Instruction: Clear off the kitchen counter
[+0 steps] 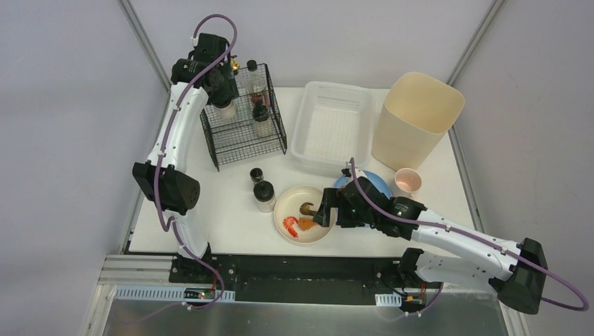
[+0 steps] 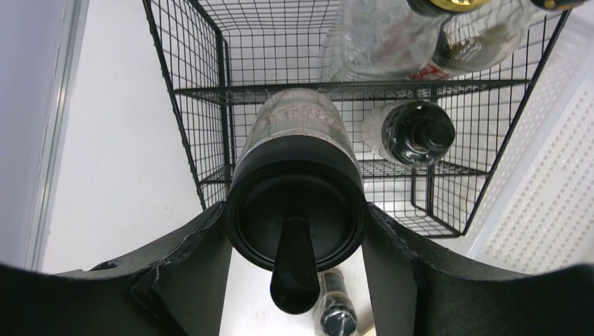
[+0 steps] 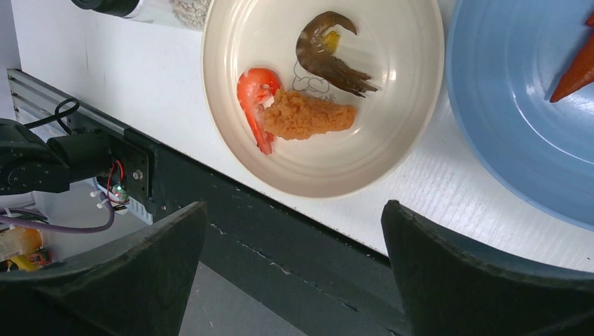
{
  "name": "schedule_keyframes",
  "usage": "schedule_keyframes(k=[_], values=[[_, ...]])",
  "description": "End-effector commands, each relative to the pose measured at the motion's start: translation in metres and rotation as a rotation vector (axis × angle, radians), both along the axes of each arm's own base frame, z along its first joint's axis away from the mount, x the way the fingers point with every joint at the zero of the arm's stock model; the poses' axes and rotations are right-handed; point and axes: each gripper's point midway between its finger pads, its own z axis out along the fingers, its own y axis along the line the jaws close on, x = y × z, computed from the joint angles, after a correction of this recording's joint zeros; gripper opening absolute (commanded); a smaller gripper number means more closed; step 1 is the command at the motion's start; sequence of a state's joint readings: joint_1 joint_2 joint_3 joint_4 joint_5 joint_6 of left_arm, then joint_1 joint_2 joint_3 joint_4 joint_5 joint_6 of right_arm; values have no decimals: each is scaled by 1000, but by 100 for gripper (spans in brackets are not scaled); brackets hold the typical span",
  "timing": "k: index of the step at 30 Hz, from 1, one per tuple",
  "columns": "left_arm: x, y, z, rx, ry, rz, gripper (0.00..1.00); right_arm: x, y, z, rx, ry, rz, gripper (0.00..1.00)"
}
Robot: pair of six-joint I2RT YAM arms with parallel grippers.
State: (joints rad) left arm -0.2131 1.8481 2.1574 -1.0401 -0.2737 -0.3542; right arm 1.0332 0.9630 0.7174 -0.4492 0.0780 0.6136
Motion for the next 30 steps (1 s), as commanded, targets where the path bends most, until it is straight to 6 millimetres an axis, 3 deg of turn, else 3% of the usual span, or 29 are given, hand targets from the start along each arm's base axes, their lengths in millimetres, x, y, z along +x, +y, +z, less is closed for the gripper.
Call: schedule_keyframes(k=[1, 16, 30], values=[[26, 8, 24, -15, -142, 53, 0, 0, 2, 7, 36, -25, 7, 99], [46, 10, -42, -27, -45, 109, 0, -2, -3, 6, 34, -20, -4, 99], [44, 15, -100, -4, 35, 148, 0, -3, -4, 4, 31, -14, -11, 99]])
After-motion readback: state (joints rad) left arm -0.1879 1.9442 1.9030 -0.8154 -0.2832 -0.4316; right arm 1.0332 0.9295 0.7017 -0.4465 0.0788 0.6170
